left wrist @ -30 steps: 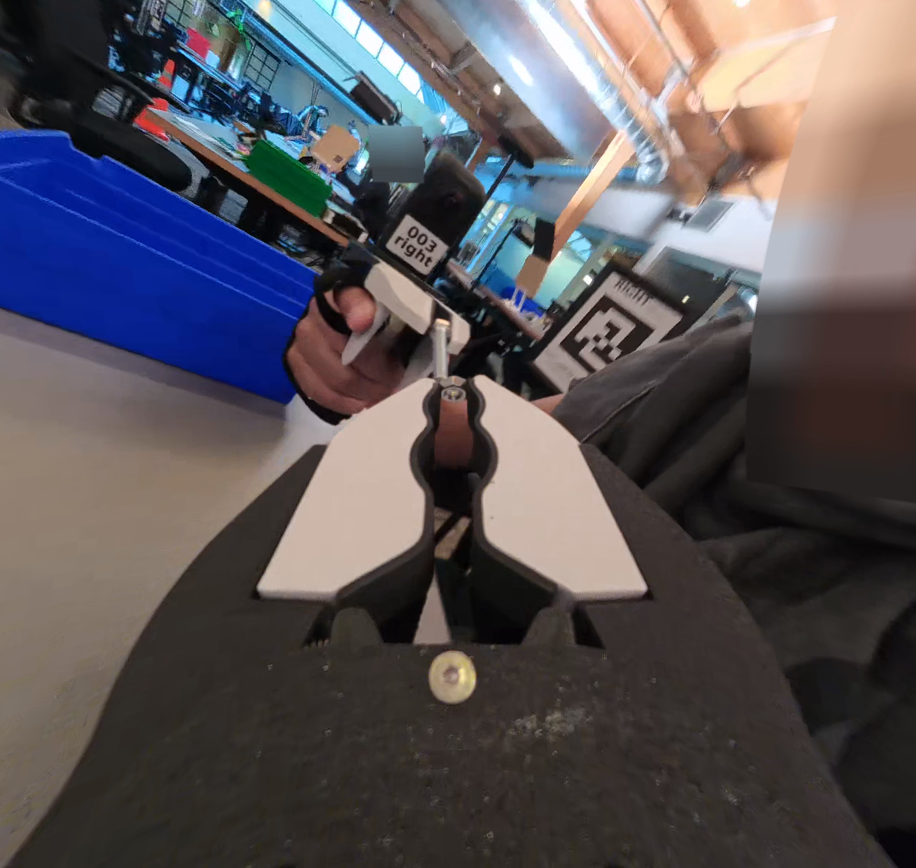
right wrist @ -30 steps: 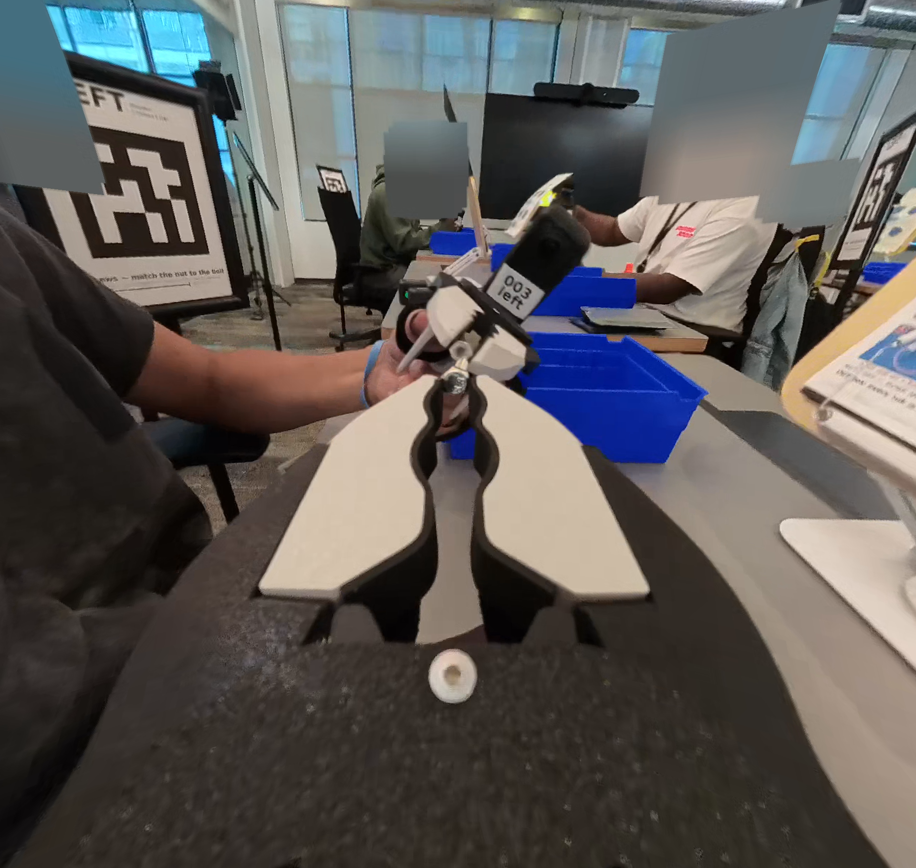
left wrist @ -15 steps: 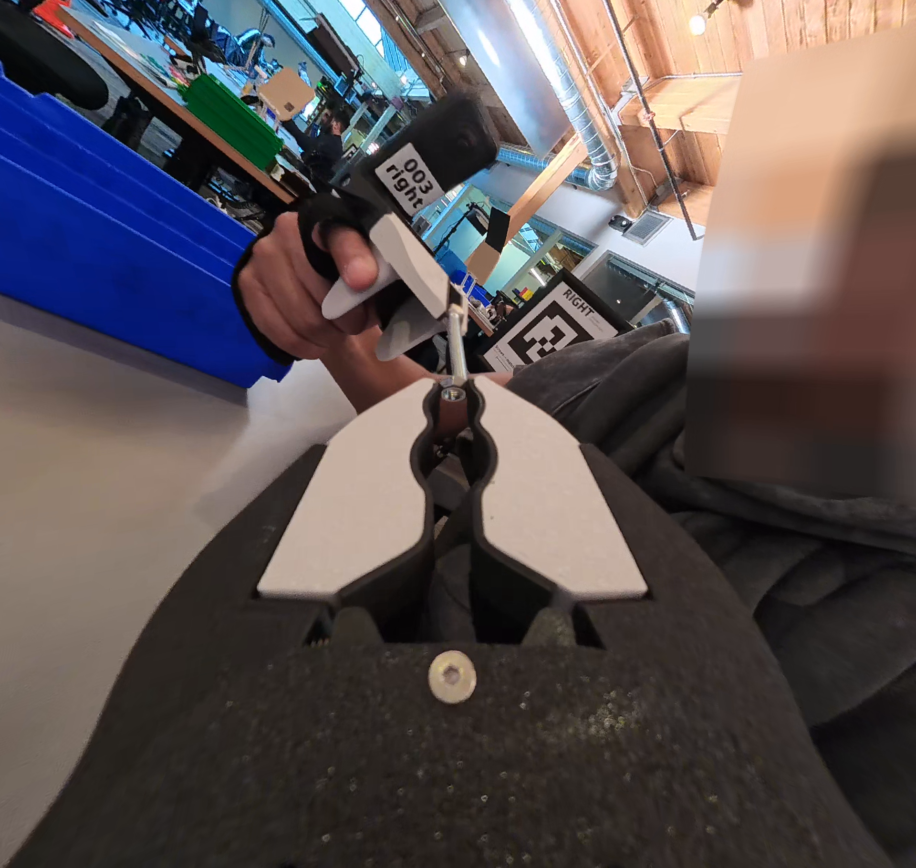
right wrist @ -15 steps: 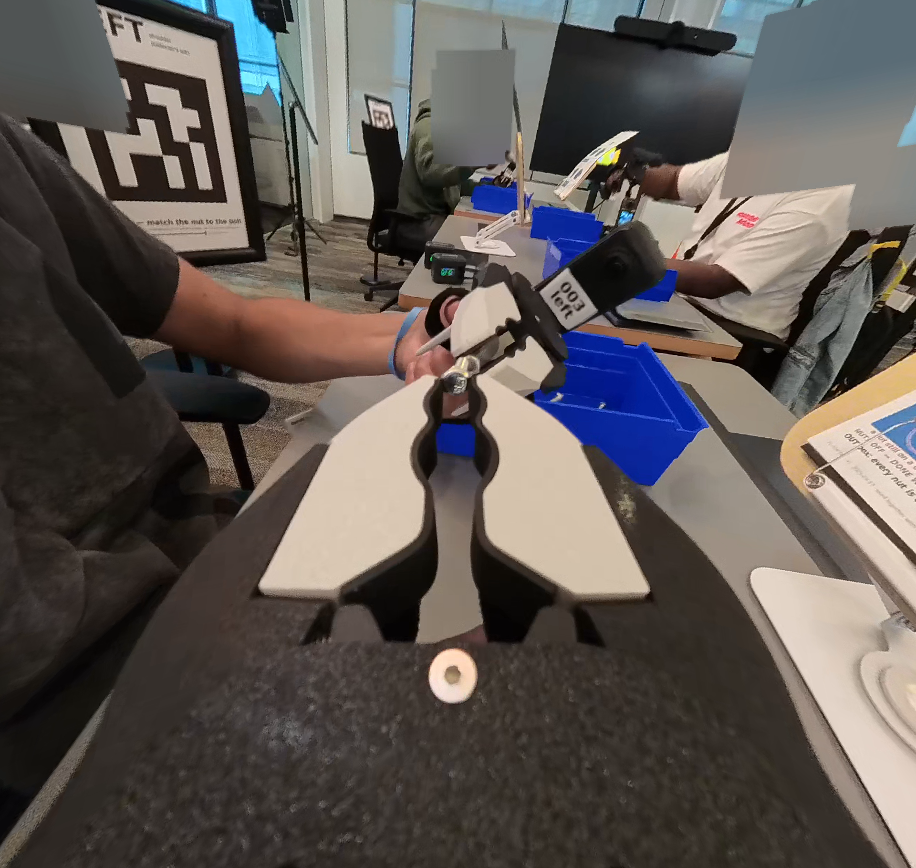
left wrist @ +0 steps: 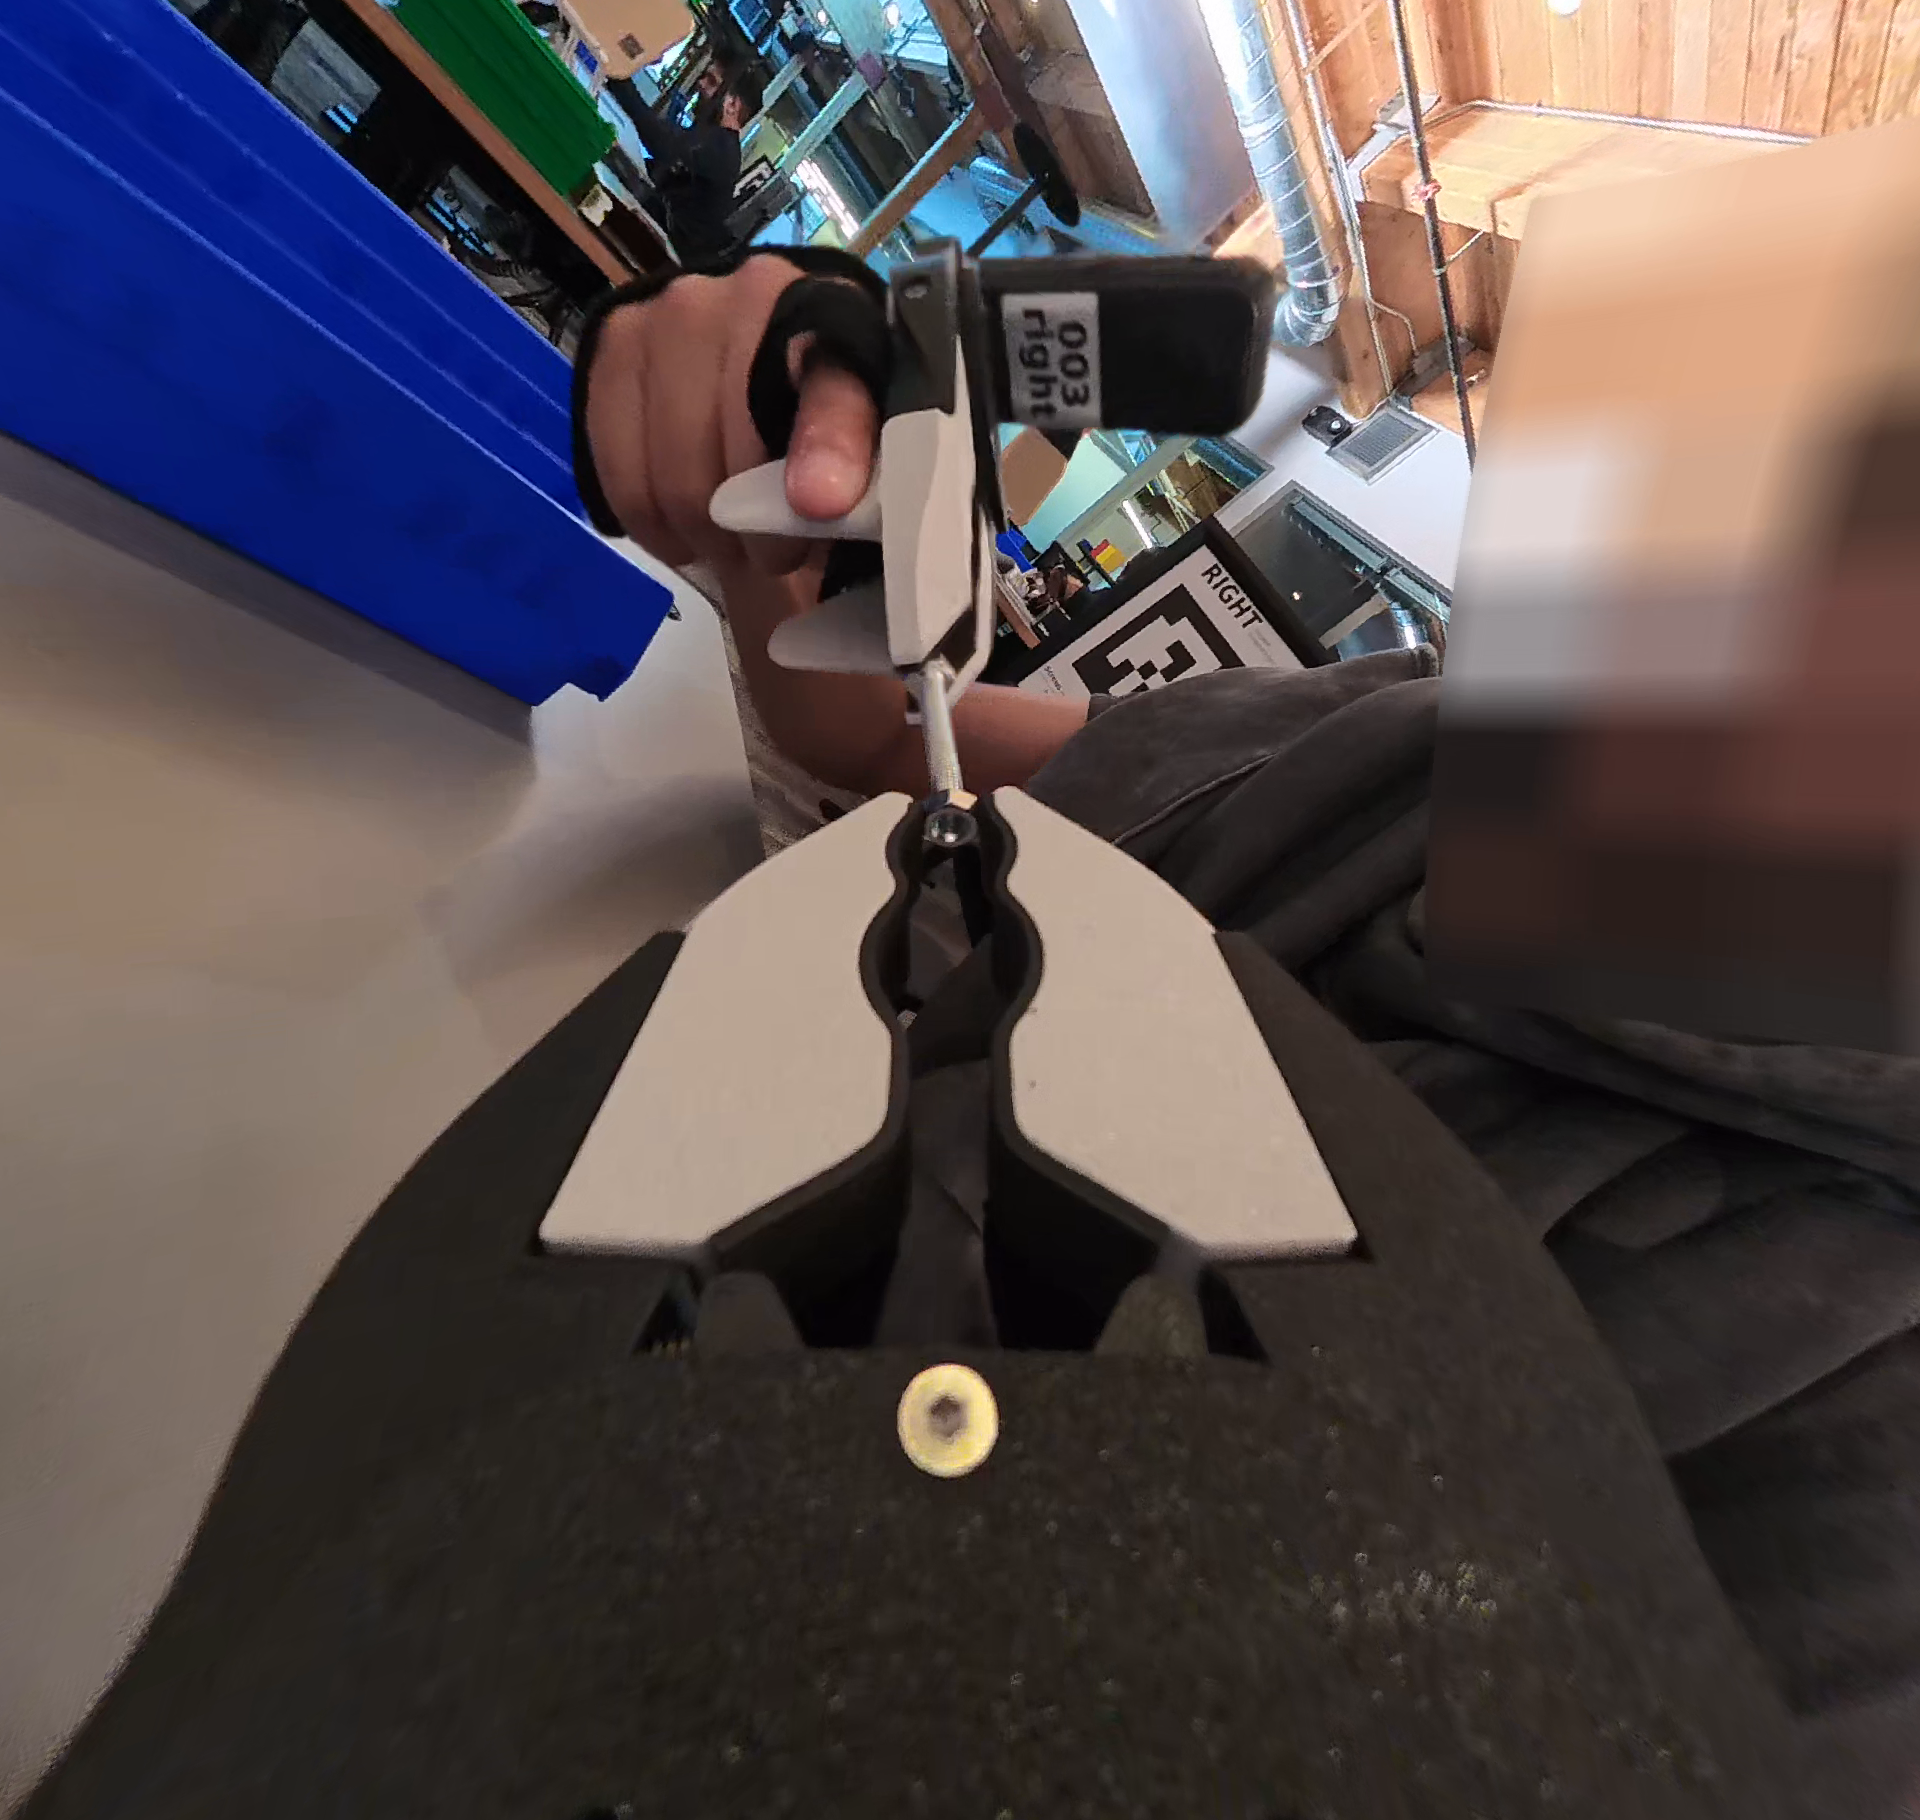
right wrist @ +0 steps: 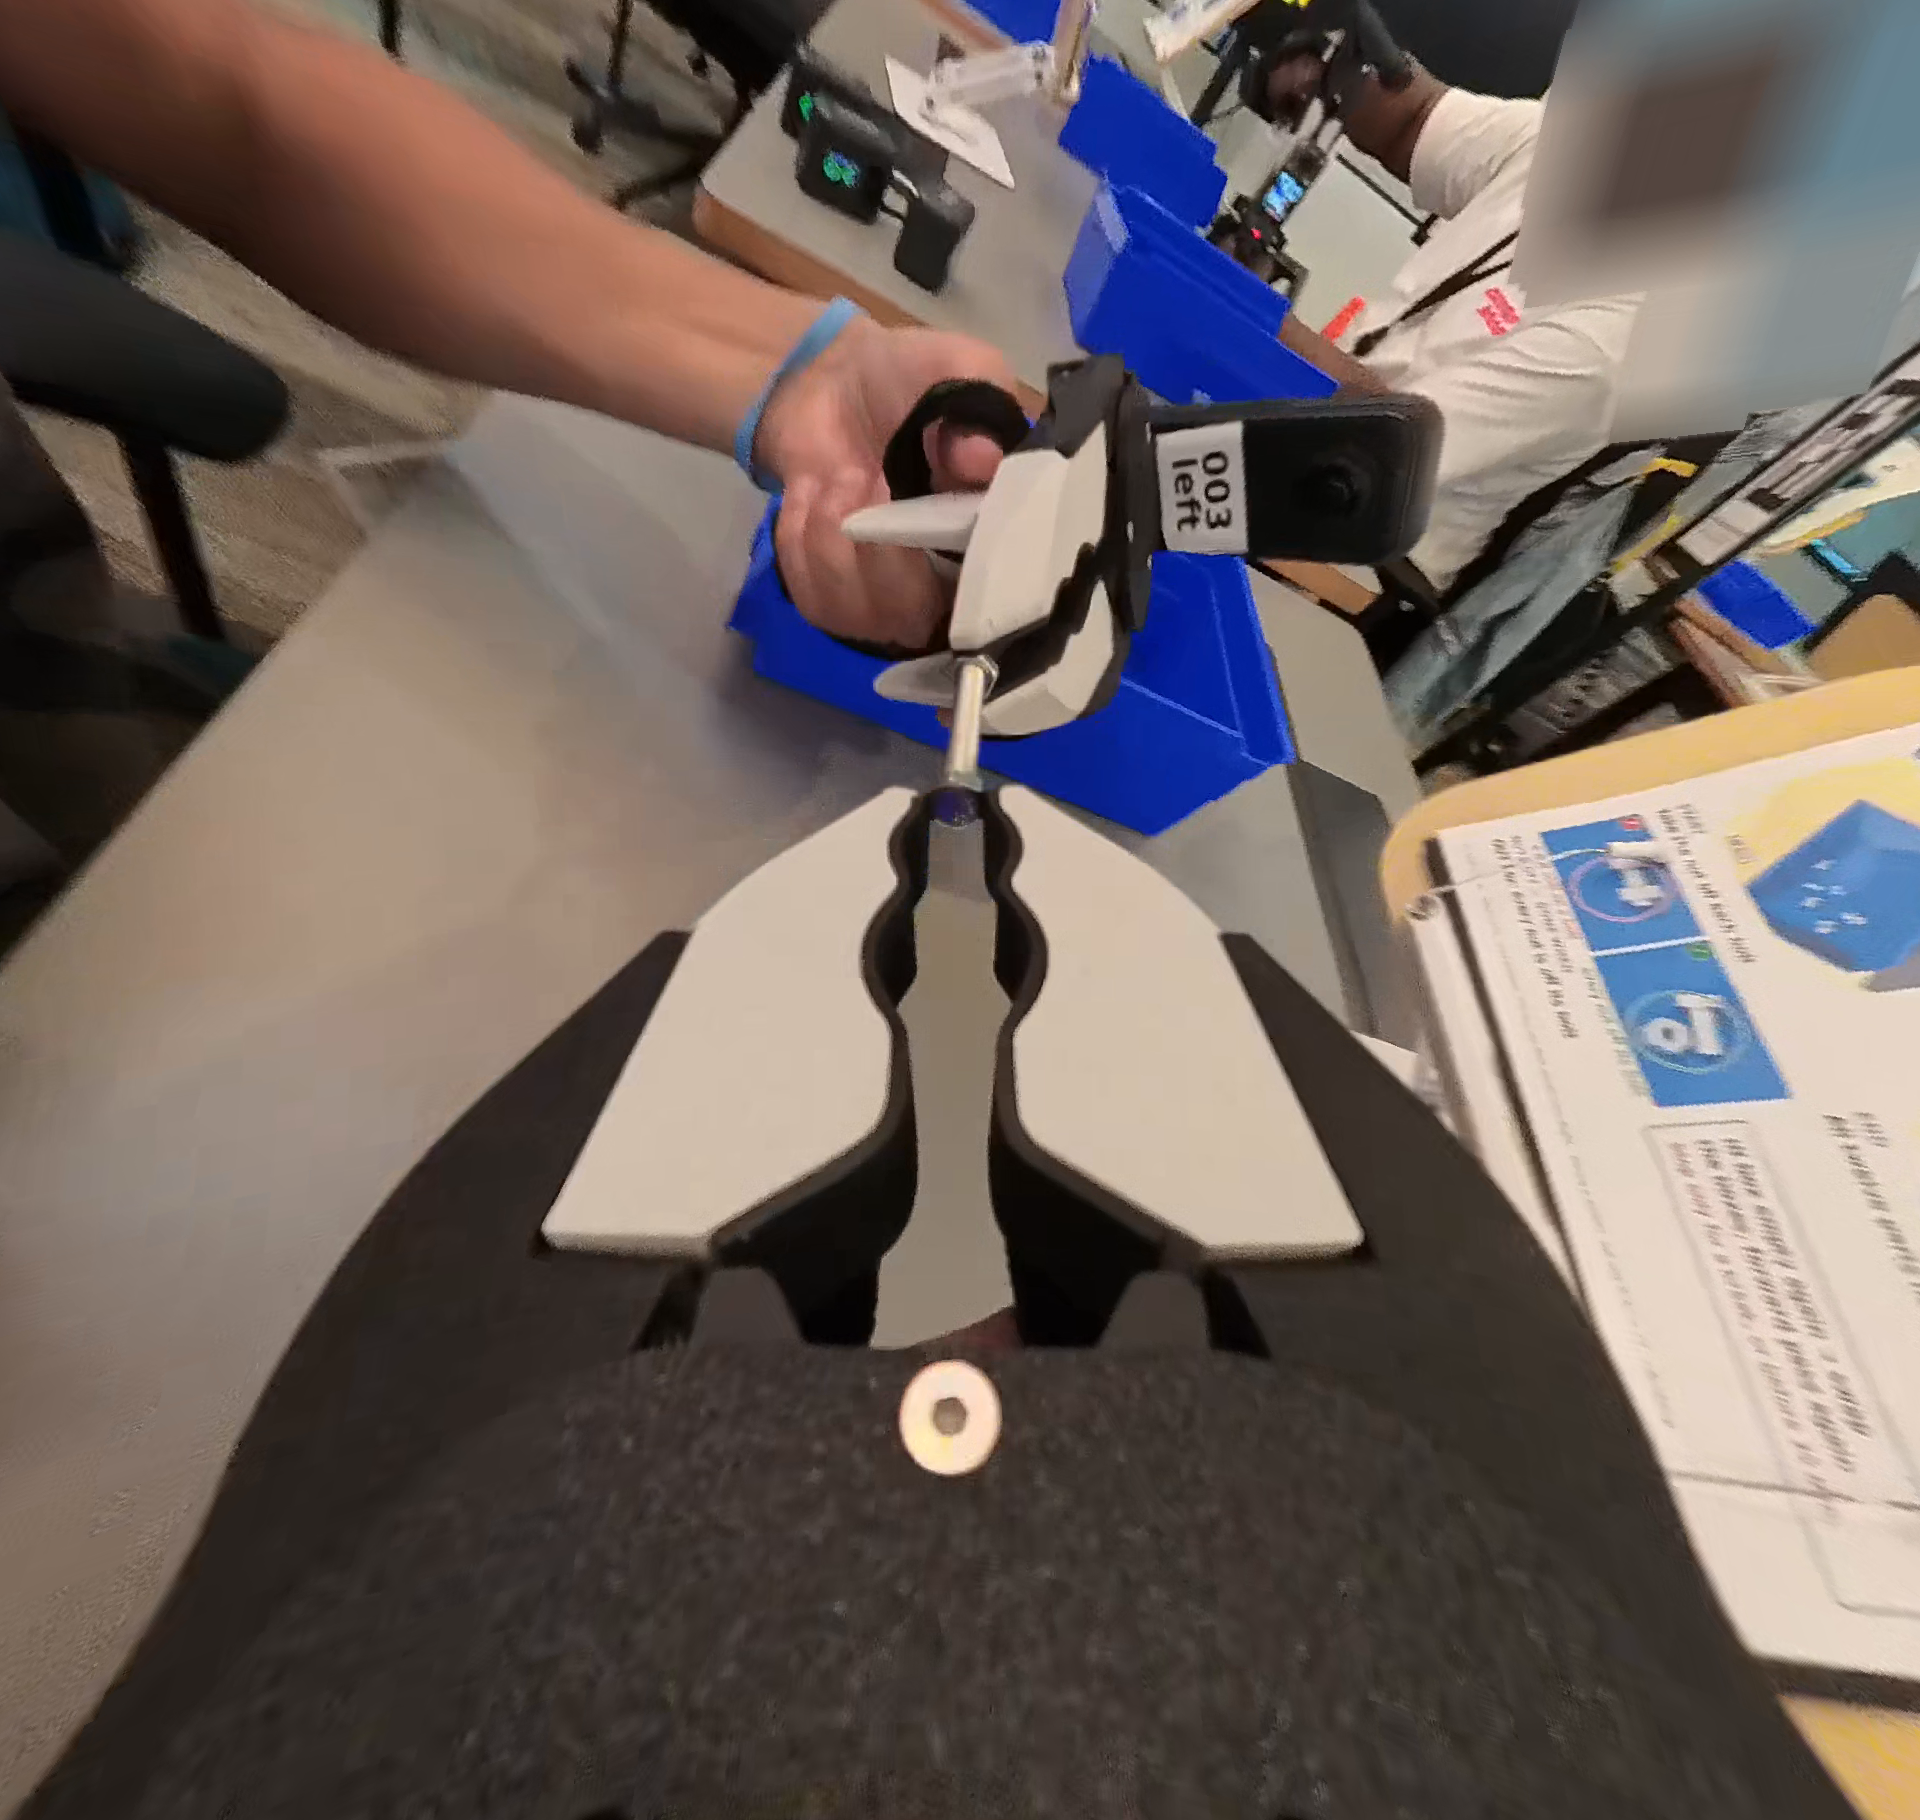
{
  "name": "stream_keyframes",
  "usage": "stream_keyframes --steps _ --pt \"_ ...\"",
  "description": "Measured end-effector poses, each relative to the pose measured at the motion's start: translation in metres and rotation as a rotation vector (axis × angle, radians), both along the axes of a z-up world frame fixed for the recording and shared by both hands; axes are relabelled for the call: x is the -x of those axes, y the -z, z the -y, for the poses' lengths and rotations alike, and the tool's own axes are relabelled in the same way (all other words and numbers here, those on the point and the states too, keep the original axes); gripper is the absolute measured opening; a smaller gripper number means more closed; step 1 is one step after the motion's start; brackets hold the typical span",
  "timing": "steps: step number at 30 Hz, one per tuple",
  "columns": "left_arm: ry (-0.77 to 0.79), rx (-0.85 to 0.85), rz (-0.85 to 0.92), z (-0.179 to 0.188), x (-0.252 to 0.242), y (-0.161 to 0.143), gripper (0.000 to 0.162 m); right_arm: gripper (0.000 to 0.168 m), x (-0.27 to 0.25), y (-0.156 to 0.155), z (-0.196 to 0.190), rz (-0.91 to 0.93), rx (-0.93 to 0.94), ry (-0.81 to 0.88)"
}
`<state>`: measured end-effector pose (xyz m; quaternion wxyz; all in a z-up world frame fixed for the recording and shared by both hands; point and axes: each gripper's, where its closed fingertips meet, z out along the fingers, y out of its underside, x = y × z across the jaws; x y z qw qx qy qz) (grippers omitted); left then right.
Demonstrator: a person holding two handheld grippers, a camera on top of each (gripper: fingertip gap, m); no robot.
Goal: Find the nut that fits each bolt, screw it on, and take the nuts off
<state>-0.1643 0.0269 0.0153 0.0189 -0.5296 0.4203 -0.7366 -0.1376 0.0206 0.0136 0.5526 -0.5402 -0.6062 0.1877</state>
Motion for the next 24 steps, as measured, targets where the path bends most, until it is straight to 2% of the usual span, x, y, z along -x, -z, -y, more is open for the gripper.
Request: stream_keyframes --steps 4,11,15,21,24 --pt "-0.018 -0.007 -0.007 -0.003 -0.002 0.001 0.009 0.01 -0.003 0.004 -0.004 0.025 -0.069 0.055" --pt "-0.022 -0.016 -0.024 -0.001 -0.005 0.009 0.01 0.01 -0.007 0.008 -0.011 0.016 -0.083 0.117" --pt "-0.086 -0.045 -0.04 -0.009 -0.01 0.013 0.009 0.01 -0.007 0.006 -0.009 -0.01 -0.056 0.102" --pt "-0.079 -0.045 -0.047 -0.008 -0.009 0.016 0.009 0.01 -0.007 0.01 -0.008 0.015 -0.045 0.095" --pt "-0.118 -0.106 -0.035 -0.01 -0.01 0.016 0.009 0.01 -0.008 0.01 -0.01 -0.026 0.002 0.112"
